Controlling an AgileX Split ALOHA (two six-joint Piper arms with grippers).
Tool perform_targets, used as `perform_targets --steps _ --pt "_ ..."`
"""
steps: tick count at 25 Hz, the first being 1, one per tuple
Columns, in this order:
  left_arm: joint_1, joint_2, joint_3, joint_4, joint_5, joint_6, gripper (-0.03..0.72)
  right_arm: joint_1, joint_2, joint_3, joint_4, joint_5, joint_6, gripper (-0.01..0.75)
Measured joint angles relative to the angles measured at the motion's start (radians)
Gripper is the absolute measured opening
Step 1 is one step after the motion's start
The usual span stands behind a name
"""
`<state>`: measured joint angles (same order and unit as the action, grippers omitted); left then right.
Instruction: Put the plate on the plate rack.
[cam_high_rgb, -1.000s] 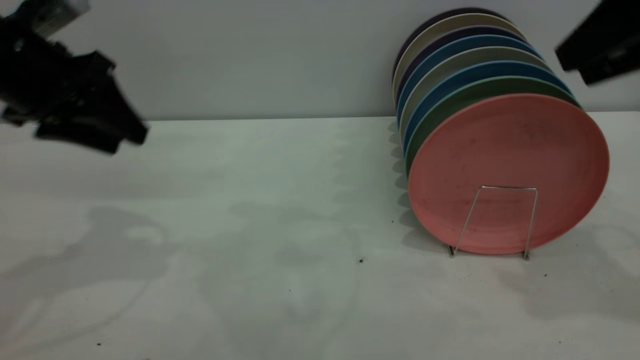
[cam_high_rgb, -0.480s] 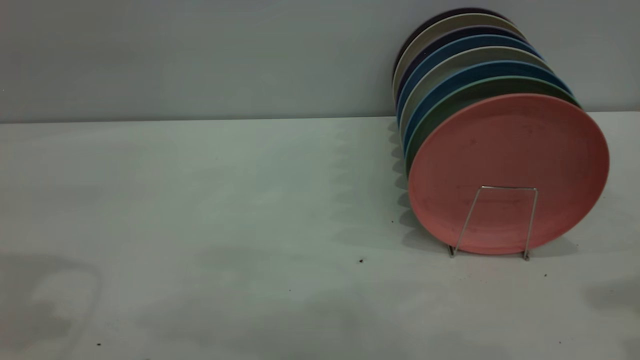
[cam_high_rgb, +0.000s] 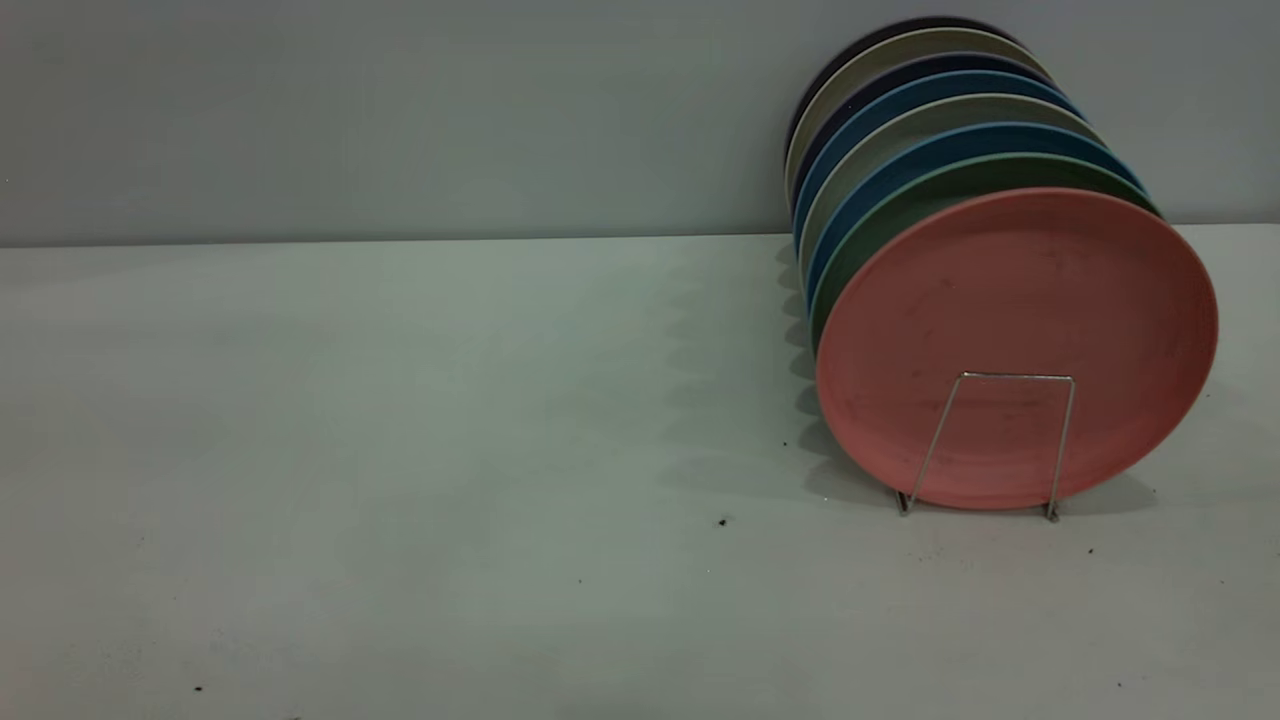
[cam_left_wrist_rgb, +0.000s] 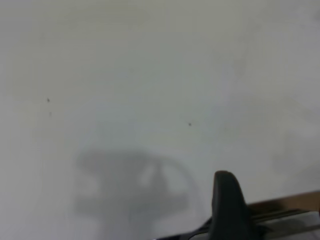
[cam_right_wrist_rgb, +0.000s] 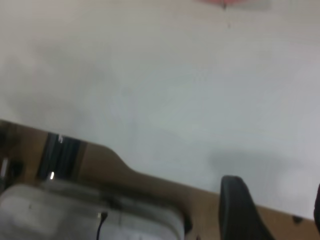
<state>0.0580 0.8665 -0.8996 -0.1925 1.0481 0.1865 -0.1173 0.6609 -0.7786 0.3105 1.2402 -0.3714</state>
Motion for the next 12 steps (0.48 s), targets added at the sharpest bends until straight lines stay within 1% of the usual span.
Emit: perform_targets --steps 6,10,12 --pt "0.000 -0.251 0.150 -0.042 0.066 -0.014 0.460 0.000 -0.256 0.099 0.025 0.000 0.003 0.384" --pt "0.000 -0.414 0.225 -0.044 0.108 -0.036 0.460 0.000 -0.353 0.154 0.029 0.000 -0.008 0.384" --pt "0.000 -0.483 0.254 -0.044 0.112 -0.049 0.460 0.000 -0.385 0.177 0.023 0.000 -0.045 0.384"
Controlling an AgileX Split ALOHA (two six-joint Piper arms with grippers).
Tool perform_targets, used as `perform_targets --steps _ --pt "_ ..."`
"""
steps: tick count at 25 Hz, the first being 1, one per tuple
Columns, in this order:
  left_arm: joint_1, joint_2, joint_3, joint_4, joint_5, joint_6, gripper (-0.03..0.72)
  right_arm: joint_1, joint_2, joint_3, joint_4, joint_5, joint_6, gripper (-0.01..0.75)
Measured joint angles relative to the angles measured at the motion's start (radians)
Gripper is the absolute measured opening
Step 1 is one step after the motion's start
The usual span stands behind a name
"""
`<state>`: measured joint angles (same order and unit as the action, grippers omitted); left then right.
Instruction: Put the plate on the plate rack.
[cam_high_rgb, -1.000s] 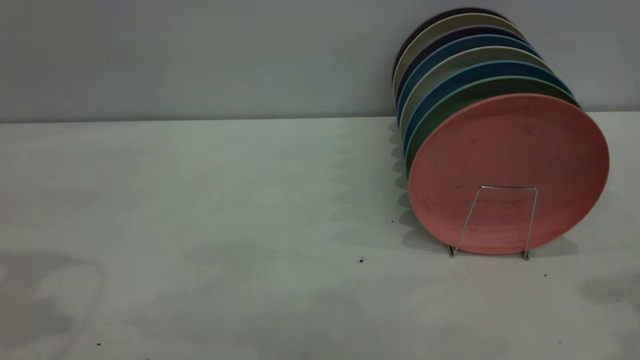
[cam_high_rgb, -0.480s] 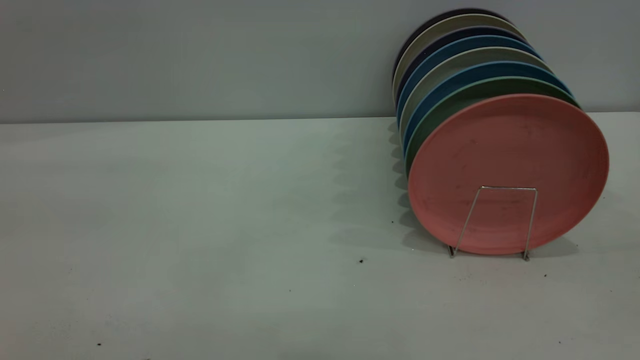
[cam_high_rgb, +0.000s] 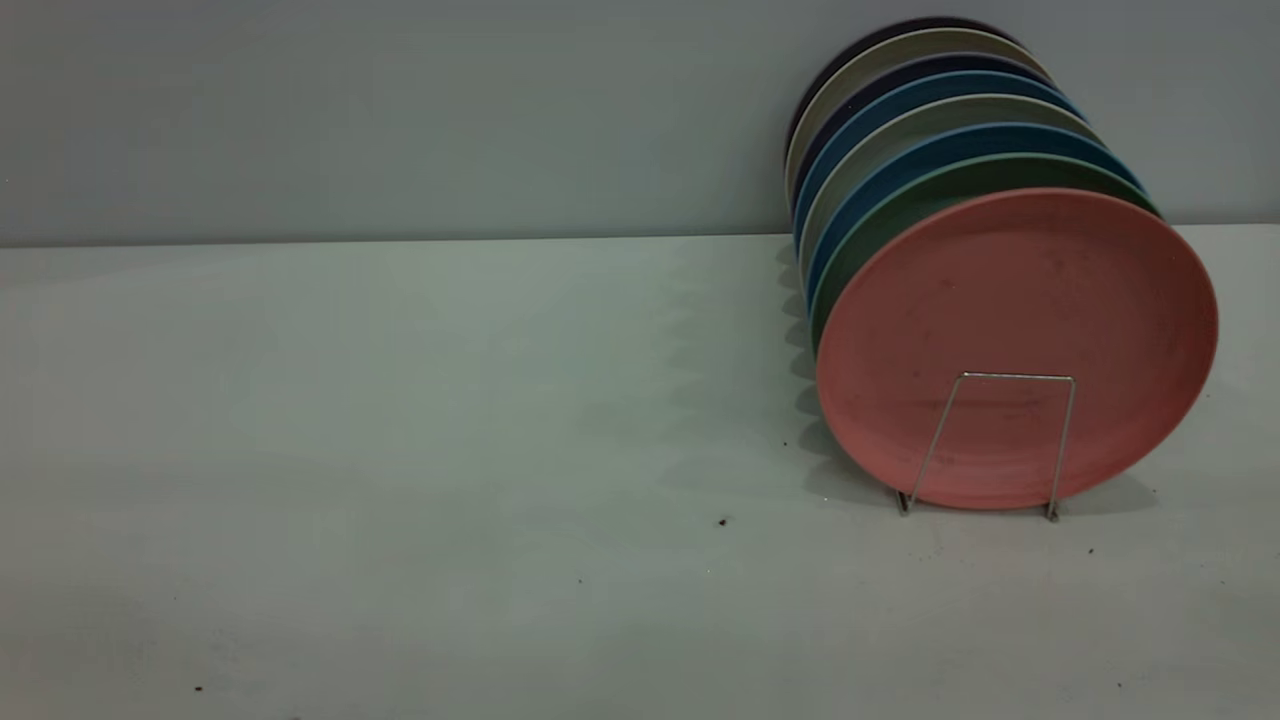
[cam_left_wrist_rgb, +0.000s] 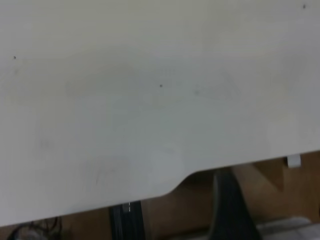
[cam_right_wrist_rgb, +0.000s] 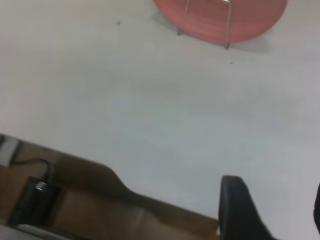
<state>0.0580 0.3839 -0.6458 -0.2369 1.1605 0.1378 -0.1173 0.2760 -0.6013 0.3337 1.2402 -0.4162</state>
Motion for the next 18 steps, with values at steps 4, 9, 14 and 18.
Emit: perform_targets --steps 4,9,14,18 --pt "0.000 -0.130 0.041 0.020 0.001 -0.002 0.460 0.016 -0.037 0.016 -0.021 0.000 -0.004 0.384" --pt "0.000 -0.267 0.042 0.064 0.006 -0.002 0.460 0.116 -0.043 0.021 -0.051 0.000 0.019 0.384" --pt "0.000 -0.346 0.042 0.082 0.006 -0.022 0.460 0.180 -0.061 0.043 -0.096 -0.004 0.059 0.384" --pt "0.000 -0.348 0.042 0.114 0.006 -0.025 0.460 0.189 -0.086 0.096 -0.123 -0.052 0.090 0.384"
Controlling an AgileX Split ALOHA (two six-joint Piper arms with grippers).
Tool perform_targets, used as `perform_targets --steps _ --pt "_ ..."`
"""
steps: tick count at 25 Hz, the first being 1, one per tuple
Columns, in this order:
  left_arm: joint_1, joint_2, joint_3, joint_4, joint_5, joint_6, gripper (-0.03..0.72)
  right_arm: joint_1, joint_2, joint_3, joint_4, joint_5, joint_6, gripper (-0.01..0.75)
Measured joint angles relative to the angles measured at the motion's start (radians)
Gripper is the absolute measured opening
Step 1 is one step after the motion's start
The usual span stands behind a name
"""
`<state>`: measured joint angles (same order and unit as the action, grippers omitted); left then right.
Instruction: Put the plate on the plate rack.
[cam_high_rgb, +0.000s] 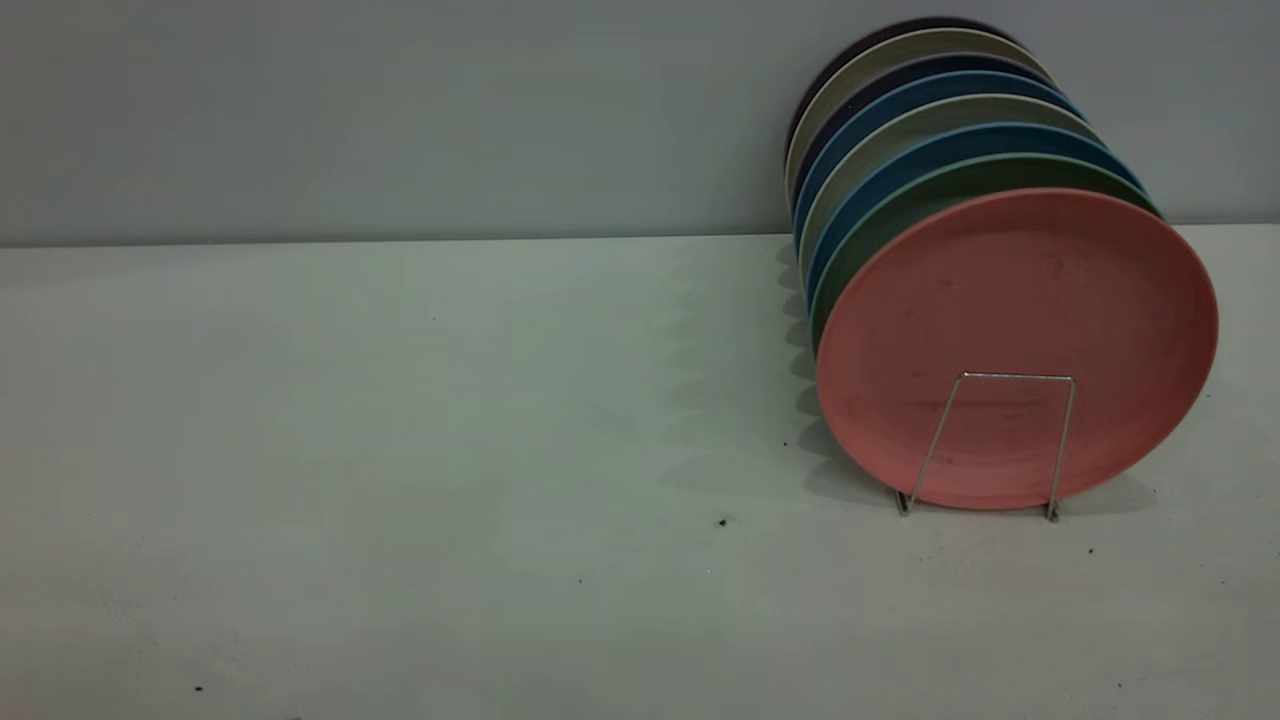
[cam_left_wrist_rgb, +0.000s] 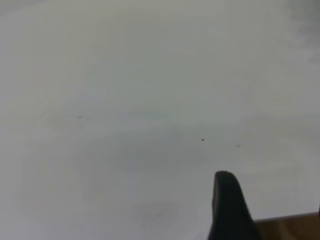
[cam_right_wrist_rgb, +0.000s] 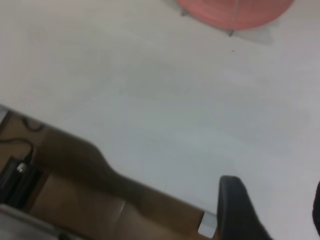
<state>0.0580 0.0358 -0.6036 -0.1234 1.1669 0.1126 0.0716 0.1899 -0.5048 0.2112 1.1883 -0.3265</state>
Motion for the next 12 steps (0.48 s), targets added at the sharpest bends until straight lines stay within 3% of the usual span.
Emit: perform_targets --steps 12 --pt "0.000 0.000 0.086 0.051 -0.006 -0.002 0.460 0.000 -0.062 0.024 -0.010 -0.040 0.018 0.384"
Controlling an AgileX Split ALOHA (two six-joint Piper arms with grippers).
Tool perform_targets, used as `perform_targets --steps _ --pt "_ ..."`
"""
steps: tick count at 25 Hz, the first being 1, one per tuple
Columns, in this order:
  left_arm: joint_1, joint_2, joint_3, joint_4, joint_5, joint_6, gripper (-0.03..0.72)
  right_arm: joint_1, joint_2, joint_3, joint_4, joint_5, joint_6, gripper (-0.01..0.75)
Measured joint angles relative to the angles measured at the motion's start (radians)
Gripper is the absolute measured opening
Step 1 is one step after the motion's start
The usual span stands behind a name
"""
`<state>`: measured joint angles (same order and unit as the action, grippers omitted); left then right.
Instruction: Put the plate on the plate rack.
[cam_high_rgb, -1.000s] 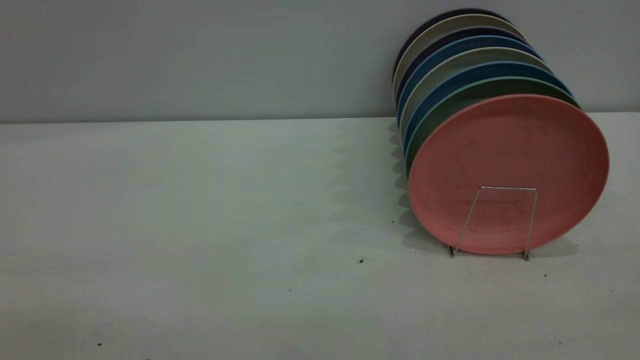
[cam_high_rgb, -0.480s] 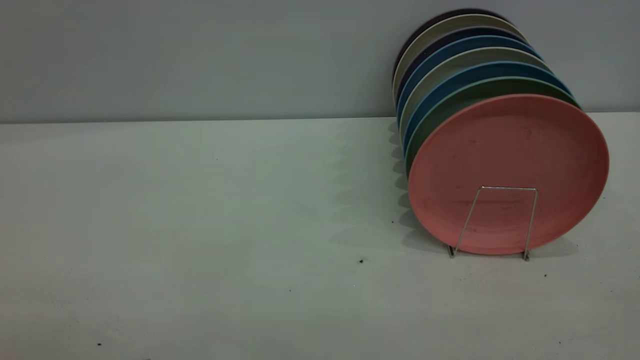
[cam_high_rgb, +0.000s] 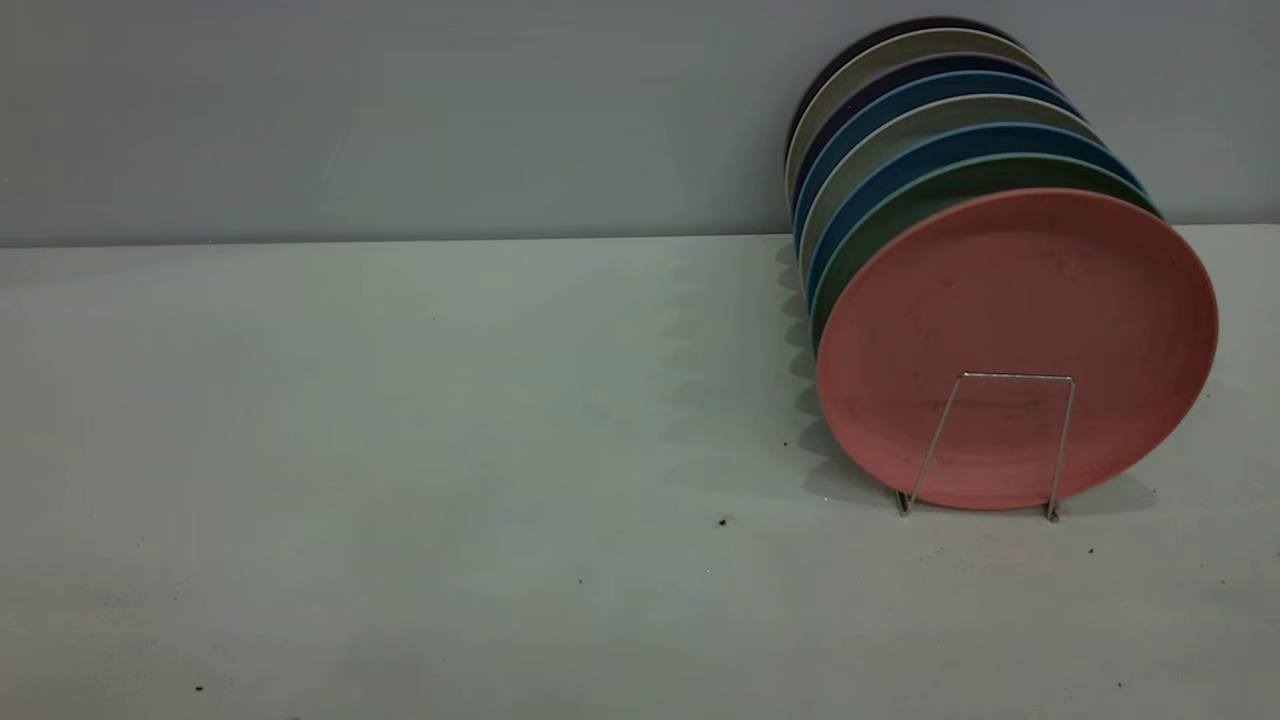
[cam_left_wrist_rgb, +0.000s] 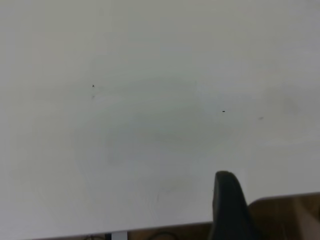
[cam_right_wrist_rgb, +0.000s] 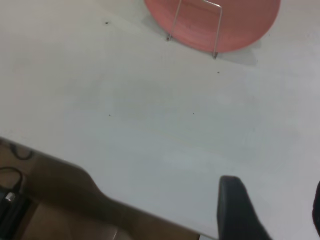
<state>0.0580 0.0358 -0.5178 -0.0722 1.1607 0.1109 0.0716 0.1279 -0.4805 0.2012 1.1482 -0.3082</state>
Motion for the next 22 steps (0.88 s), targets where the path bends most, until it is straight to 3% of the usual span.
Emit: perform_targets --steps 22 --pt "0.000 0.000 0.031 0.002 -0.023 0.001 0.460 0.000 0.000 0.000 -0.001 -0.001 0.003 0.384"
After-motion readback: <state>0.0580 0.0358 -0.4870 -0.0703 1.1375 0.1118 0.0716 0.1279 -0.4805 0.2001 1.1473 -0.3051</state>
